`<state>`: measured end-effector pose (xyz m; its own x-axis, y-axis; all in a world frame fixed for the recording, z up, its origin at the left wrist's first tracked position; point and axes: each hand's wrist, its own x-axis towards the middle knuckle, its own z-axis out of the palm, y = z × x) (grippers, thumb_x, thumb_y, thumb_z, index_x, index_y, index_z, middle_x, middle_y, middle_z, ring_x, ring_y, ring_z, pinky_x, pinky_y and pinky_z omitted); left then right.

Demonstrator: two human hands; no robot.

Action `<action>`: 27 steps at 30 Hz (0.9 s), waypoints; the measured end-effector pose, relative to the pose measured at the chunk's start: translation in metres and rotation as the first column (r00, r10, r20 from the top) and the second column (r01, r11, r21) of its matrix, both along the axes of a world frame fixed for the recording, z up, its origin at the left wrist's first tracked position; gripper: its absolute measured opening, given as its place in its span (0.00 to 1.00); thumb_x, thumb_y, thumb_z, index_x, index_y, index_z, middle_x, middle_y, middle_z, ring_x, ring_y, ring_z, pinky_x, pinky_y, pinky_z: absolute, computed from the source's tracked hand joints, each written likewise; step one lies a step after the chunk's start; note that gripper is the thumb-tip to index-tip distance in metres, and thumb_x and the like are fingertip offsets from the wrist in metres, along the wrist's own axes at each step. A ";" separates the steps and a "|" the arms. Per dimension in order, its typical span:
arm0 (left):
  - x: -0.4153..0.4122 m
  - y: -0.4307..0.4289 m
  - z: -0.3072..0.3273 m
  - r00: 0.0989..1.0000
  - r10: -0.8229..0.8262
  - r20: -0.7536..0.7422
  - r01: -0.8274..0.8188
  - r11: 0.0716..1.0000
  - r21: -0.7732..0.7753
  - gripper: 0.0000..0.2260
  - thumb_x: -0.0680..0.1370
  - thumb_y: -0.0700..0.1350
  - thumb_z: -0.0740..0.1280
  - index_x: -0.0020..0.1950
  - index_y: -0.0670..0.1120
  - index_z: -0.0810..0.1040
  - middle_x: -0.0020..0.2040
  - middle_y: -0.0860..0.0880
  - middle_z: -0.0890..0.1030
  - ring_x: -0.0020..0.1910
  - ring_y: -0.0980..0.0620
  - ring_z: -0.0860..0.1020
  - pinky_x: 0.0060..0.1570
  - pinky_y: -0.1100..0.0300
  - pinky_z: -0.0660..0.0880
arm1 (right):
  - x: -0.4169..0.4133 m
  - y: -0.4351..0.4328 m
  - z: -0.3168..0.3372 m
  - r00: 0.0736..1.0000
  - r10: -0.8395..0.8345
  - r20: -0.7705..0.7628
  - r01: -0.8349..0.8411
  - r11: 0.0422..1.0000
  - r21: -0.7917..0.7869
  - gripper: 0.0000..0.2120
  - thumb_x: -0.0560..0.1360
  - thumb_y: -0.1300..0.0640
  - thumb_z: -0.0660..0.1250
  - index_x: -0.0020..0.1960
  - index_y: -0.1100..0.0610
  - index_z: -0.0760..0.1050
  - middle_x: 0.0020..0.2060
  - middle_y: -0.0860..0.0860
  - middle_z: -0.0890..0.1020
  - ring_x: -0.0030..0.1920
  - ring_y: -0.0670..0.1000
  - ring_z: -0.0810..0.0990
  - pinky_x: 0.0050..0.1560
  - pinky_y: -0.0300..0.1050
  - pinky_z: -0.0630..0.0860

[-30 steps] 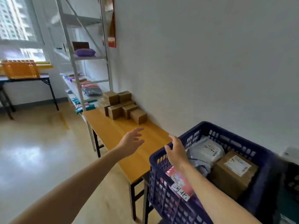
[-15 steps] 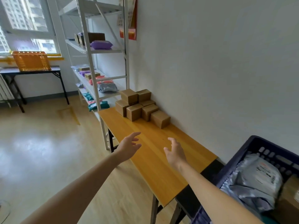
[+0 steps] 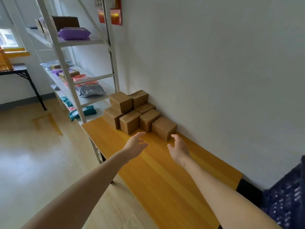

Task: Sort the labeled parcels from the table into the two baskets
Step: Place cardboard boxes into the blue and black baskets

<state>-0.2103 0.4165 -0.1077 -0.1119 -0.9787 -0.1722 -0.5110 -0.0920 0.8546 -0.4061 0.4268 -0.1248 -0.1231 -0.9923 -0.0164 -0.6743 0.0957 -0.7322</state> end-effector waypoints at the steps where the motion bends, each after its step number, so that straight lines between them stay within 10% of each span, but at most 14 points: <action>1: 0.002 -0.012 -0.002 1.000 -0.010 0.003 0.010 1.000 0.004 0.23 0.80 0.46 0.64 0.75 0.53 0.63 0.66 0.49 0.73 0.56 0.52 0.74 0.38 0.68 0.71 | 0.001 -0.012 -0.003 1.000 -0.020 0.001 0.020 1.000 0.013 0.22 0.81 0.57 0.59 0.74 0.54 0.60 0.71 0.54 0.66 0.67 0.54 0.70 0.60 0.46 0.70; 27: -0.013 -0.317 -0.100 0.918 -0.396 -0.034 0.390 0.880 0.270 0.27 0.80 0.45 0.65 0.77 0.49 0.59 0.73 0.44 0.66 0.70 0.45 0.66 0.58 0.58 0.67 | 0.024 -0.192 -0.113 0.857 -0.514 -0.035 0.498 0.809 0.314 0.20 0.81 0.59 0.60 0.72 0.58 0.64 0.70 0.56 0.69 0.68 0.56 0.70 0.65 0.50 0.70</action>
